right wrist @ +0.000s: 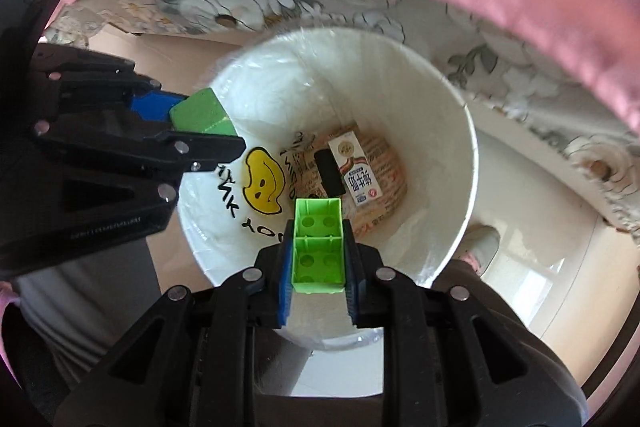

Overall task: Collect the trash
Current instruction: 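Open left tool to drop the green cube while right tool drops the brick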

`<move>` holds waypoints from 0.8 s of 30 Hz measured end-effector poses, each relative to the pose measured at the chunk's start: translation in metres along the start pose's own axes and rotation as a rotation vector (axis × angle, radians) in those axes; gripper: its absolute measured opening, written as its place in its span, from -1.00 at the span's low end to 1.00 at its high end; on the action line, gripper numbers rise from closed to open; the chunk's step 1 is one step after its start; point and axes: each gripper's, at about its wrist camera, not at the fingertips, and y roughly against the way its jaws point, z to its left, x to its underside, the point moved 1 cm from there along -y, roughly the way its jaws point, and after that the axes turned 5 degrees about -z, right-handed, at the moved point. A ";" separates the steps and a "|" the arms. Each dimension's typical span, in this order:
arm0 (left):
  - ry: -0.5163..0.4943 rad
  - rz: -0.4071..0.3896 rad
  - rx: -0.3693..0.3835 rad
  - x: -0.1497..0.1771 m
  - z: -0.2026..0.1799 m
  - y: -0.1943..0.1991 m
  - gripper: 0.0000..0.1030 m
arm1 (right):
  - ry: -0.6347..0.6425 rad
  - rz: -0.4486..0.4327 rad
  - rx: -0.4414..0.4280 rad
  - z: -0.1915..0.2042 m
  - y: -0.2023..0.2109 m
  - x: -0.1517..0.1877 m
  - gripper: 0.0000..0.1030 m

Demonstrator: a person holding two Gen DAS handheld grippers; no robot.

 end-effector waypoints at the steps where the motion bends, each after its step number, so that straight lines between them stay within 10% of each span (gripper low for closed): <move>1: 0.010 0.008 0.005 -0.001 0.000 -0.005 -0.38 | -0.015 0.008 -0.007 -0.003 -0.005 -0.001 -0.56; 17: 0.074 0.118 0.033 -0.002 0.001 -0.057 -0.35 | -0.118 0.102 0.007 -0.019 -0.053 -0.002 -0.55; 21: 0.104 0.118 0.034 -0.003 0.005 -0.060 0.07 | -0.102 0.110 0.044 -0.018 -0.057 -0.002 0.07; 24: 0.108 0.112 0.034 -0.002 0.007 -0.058 0.07 | -0.098 0.083 0.048 -0.018 -0.054 -0.002 0.10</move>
